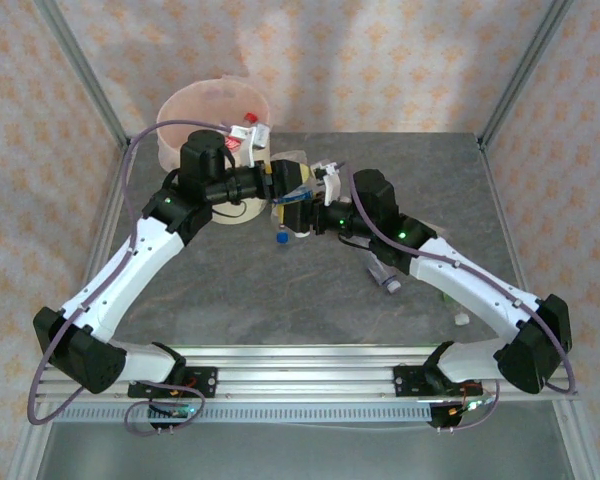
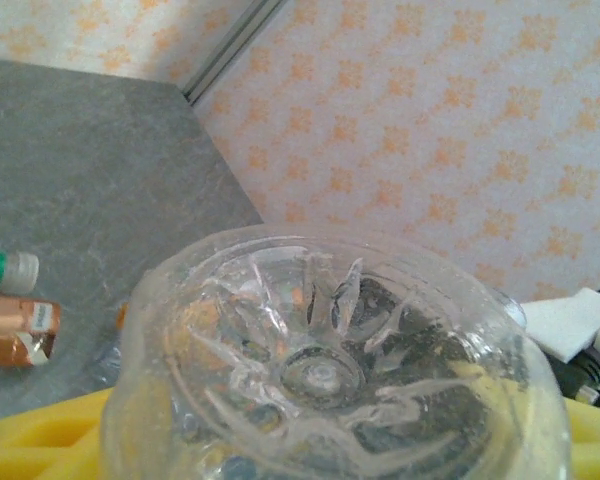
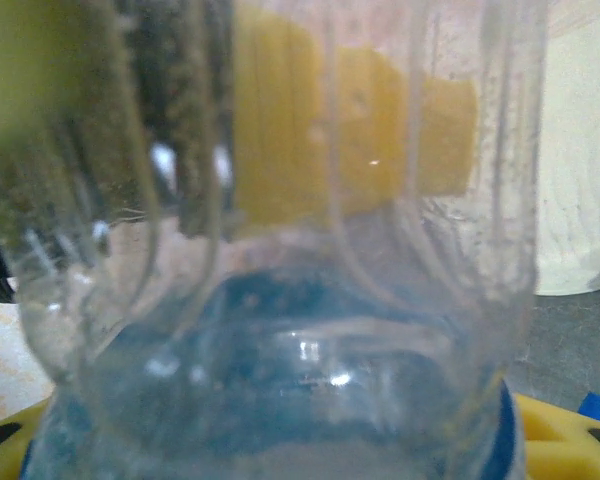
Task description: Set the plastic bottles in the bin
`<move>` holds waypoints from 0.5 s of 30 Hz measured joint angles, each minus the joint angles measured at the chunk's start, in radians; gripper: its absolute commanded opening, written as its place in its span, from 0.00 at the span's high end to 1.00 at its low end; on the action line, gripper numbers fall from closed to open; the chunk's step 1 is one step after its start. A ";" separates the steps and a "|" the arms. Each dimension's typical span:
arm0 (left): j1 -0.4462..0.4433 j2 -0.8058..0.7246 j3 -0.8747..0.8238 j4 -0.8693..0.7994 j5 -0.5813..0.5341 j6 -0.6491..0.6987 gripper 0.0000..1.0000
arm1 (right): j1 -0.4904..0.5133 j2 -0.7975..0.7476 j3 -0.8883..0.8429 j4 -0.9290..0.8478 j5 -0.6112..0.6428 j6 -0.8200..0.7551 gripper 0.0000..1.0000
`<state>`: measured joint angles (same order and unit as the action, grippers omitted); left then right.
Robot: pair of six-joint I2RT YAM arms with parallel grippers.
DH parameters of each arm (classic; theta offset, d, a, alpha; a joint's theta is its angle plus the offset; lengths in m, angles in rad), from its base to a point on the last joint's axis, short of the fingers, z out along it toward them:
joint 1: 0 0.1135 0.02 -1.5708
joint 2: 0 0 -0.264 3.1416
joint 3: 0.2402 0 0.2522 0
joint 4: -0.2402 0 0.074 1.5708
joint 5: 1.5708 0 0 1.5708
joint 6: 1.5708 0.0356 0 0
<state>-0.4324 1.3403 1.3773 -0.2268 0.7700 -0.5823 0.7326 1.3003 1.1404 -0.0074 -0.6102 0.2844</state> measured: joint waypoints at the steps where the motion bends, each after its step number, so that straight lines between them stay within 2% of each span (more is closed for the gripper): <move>1: 0.000 0.000 0.000 0.000 0.000 0.005 0.45 | 0.000 0.000 0.000 0.001 0.000 0.004 0.50; 3: 0.000 0.000 0.000 -0.001 -0.003 0.012 0.51 | 0.000 -0.003 0.000 0.001 0.002 0.008 0.45; 6: 0.000 0.000 0.001 -0.008 -0.011 0.020 0.55 | 0.000 -0.006 -0.004 0.002 0.003 0.014 0.30; 9: 0.000 0.000 0.009 -0.017 -0.028 0.023 0.55 | 0.000 -0.009 -0.005 0.005 0.007 0.020 0.06; 10: 0.000 0.000 0.014 -0.023 -0.039 0.027 0.55 | 0.001 -0.011 -0.006 0.005 0.009 0.018 0.00; 15: 0.000 0.000 0.093 -0.109 -0.114 0.095 0.55 | 0.002 -0.043 -0.008 -0.024 0.058 0.014 0.01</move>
<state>-0.4324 1.3403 1.4708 -0.3359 0.6556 -0.4877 0.7345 1.2575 1.1324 -0.0311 -0.5522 0.2989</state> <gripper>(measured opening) 0.501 0.990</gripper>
